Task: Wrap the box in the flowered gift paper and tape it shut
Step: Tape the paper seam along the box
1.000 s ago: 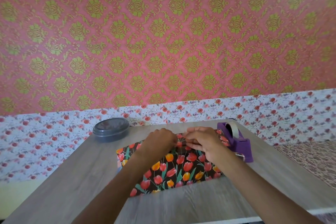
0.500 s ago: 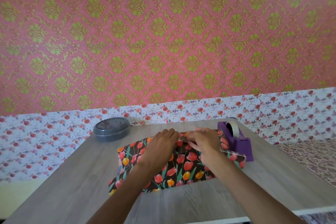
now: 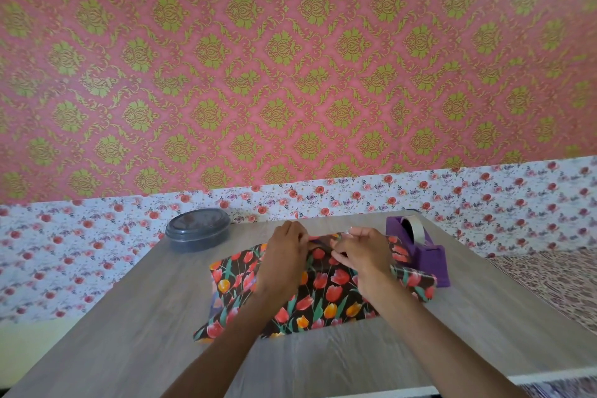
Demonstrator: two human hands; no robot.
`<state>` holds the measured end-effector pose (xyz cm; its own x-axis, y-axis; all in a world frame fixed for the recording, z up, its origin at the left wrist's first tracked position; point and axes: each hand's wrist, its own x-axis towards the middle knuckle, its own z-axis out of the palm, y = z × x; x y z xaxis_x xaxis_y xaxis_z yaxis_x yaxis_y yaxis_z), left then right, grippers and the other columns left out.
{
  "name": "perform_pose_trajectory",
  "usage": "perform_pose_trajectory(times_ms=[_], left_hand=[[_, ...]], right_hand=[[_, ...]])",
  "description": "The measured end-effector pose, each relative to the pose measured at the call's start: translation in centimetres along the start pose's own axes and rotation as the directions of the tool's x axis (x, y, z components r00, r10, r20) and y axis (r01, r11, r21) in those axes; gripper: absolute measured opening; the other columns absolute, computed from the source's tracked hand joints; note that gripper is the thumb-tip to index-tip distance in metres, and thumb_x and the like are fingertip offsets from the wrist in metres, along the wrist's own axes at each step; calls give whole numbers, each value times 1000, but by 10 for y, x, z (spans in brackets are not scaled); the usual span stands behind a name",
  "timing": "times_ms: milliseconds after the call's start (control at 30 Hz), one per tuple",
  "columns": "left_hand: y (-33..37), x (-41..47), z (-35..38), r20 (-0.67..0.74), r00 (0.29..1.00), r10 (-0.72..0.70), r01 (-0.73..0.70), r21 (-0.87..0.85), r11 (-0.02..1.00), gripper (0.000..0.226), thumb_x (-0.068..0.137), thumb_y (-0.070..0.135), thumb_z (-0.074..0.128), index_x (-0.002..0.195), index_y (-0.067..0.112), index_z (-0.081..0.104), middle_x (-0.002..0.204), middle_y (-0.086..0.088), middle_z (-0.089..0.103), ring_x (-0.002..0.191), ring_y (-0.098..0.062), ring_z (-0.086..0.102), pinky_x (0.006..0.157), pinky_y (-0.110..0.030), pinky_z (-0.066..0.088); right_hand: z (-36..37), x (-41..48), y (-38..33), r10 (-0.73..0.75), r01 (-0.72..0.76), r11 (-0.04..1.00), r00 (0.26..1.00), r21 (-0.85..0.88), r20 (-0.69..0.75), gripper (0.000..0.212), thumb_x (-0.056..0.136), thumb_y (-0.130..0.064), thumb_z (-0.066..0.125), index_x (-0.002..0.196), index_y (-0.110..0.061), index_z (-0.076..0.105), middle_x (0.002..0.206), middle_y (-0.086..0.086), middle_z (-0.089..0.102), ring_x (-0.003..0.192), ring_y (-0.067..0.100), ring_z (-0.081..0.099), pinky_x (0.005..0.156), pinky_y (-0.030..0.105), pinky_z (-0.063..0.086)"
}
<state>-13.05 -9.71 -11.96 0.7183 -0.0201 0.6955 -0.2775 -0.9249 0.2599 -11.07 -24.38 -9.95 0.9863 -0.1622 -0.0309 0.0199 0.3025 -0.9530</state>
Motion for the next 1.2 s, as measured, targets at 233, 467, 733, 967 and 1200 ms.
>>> perform_pose_trajectory(times_ms=[233,467,733,967,1200], left_hand=[[-3,-2,3,39,996,79,-83,115,990,11,102,19,47,108,17,56,105,5,53,95,-12,45,88,-26,41],[-7,-4,5,91,976,196,-208,145,967,15,101,17,47,105,16,61,100,3,57,86,-13,47,79,-26,42],[-5,1,-7,169,970,175,-187,54,981,22,102,25,39,94,16,59,90,3,54,80,-12,49,72,-27,45],[1,-1,-22,287,945,157,-206,149,967,30,98,45,47,99,18,62,92,3,58,80,-14,58,73,-30,51],[5,-18,-18,159,981,110,-137,167,976,39,95,51,49,95,22,74,90,6,64,78,-11,61,70,-24,51]], right_hand=[[0,0,7,-41,44,998,998,53,-43,39,71,14,76,101,-7,60,103,13,65,89,25,69,61,28,61],[2,-2,12,-154,154,988,984,-8,-90,58,65,14,72,113,-14,56,107,3,59,81,18,69,64,35,62],[6,-3,14,-304,293,931,952,-219,-19,54,69,5,70,114,-21,55,108,-5,58,85,17,67,69,38,62],[-2,1,12,-173,170,983,984,-65,-48,30,80,7,69,105,-8,62,99,7,64,79,19,71,59,23,59],[-5,-6,-12,-89,97,979,995,-182,48,10,84,-1,72,87,-11,72,80,10,73,65,19,70,52,35,60]])
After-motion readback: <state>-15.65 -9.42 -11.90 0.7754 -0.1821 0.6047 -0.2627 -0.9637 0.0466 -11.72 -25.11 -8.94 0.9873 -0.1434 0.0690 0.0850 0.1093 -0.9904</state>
